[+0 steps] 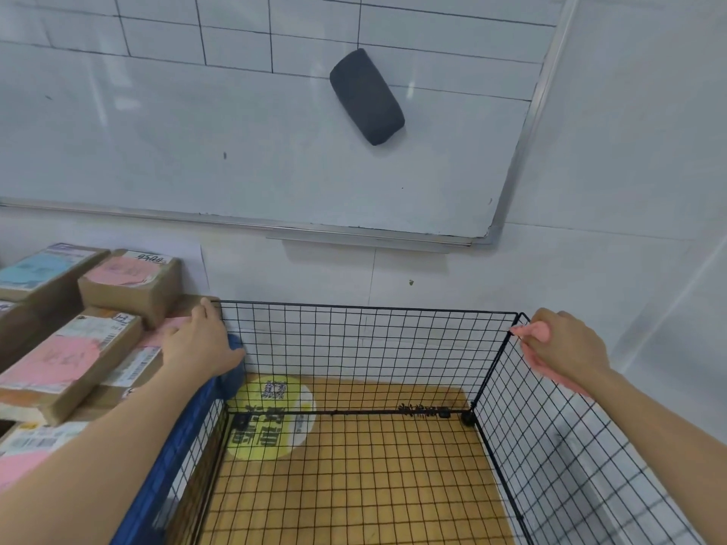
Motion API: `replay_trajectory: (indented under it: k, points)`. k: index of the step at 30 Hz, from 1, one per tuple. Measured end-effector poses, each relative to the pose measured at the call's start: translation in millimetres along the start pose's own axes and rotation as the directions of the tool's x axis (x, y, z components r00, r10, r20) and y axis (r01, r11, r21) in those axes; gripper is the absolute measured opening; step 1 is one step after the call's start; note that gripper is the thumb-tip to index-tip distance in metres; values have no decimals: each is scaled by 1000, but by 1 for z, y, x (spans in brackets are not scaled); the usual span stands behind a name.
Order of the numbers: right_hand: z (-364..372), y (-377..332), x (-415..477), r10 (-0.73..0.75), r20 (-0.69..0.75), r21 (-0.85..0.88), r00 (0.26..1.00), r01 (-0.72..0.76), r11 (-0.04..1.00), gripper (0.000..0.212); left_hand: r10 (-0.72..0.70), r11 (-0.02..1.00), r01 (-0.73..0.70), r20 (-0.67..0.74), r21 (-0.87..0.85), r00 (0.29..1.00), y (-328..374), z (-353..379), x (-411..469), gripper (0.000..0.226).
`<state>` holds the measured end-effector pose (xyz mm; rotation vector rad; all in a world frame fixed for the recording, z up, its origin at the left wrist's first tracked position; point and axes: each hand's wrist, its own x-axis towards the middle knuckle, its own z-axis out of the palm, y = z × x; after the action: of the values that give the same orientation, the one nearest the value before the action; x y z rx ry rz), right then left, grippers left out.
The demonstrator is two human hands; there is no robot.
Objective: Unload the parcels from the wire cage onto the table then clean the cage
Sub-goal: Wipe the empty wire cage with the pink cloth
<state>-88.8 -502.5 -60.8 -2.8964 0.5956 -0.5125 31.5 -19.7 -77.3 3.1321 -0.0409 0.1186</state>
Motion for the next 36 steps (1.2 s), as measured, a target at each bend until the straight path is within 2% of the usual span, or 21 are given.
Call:
replay_trajectory:
  k: [13, 22, 26, 32, 36]
  points:
    - [24, 0, 48, -31, -22, 19, 999, 32, 999, 6, 19, 1000, -18, -67, 18, 998, -11, 8, 4, 111]
    - [31, -2, 58, -101, -185, 62, 978, 114, 992, 16, 3, 999, -2, -54, 32, 999, -10, 11, 7, 111]
    - [27, -7, 62, -121, -106, 65, 987, 129, 990, 15, 9, 999, -7, -50, 35, 999, -11, 12, 8, 111]
    - [21, -18, 65, -316, -32, -113, 948, 311, 944, 16, 22, 998, -19, -44, 67, 999, -10, 12, 7, 111]
    - [28, -60, 65, -402, 21, -43, 915, 402, 914, 16, 19, 998, -18, -33, 56, 999, -10, 10, 6, 112]
